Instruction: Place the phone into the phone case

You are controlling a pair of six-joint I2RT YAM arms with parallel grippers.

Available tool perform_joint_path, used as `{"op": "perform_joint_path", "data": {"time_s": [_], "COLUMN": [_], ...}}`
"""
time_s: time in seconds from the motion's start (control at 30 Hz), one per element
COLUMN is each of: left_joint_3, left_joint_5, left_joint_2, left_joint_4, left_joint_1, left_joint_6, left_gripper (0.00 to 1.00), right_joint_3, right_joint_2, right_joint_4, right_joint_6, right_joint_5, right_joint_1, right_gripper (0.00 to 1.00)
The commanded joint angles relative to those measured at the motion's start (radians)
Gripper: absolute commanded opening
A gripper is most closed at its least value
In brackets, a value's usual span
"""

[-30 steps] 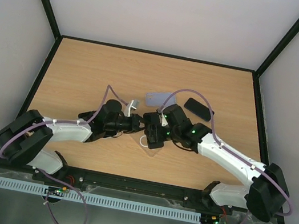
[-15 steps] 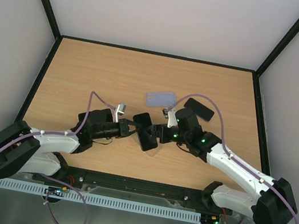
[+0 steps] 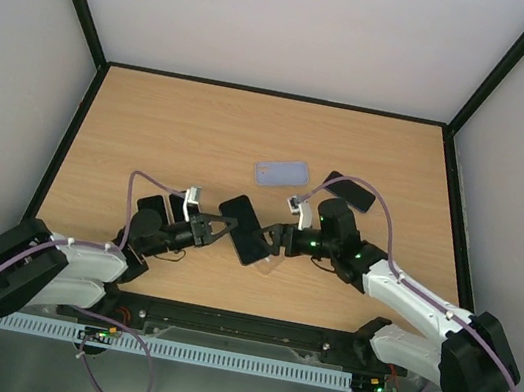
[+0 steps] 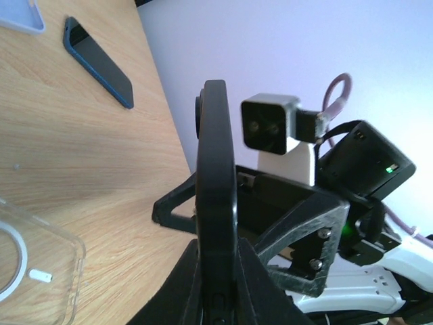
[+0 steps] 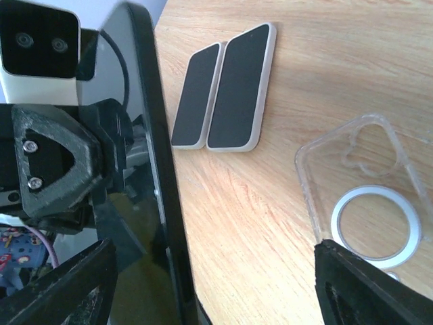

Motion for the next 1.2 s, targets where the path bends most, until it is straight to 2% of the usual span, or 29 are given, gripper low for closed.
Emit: {"op": "perform_joint_path", "data": {"time_s": [0.0,0.13,0.37,0.63,1.0,1.17], "left_joint_3": [-0.013,-0.041,-0.039,-0.034,-0.001,0.011], "left_joint_5": [-0.034,-0.085,-0.193,-0.297,-0.345,-0.330], "left_joint_2": [-0.013,-0.019,-0.026,-0.003,0.092,0.172], "left_joint_4": [0.264,0.319,0.342,0.413,0.544,0.624], "left_joint_1": [-0.005,-0.010,-0.054,-0.083,-0.105,-0.109], "left_joint_6": [-0.032,-0.047,-0.046,-0.065,-0.092,-0.120], "left_gripper": [0.03,0.03,0.03,0.03,0.03,0.03], "right_joint_3": [-0.029,-0.069,-0.177,-0.238,-0.259,-0.272], "right_joint_2": [-0.006,-0.030,-0.090,-0.112,-0.052,-0.037], "right_joint_4": [0.107,0.182,0.420,0.560,0.721,0.790], "right_joint_6": [0.047,0.121,0.293,0.392,0.466,0.491], "right_joint_5": [-0.051,-0.073,-0.075,-0.039,-0.005,-0.003], "right_joint_1": [-0.004,-0.003,-0.004,0.007,0.074,0.077], "right_gripper": [0.77,0.73,0.64,0.55,0.46,0.36]}}
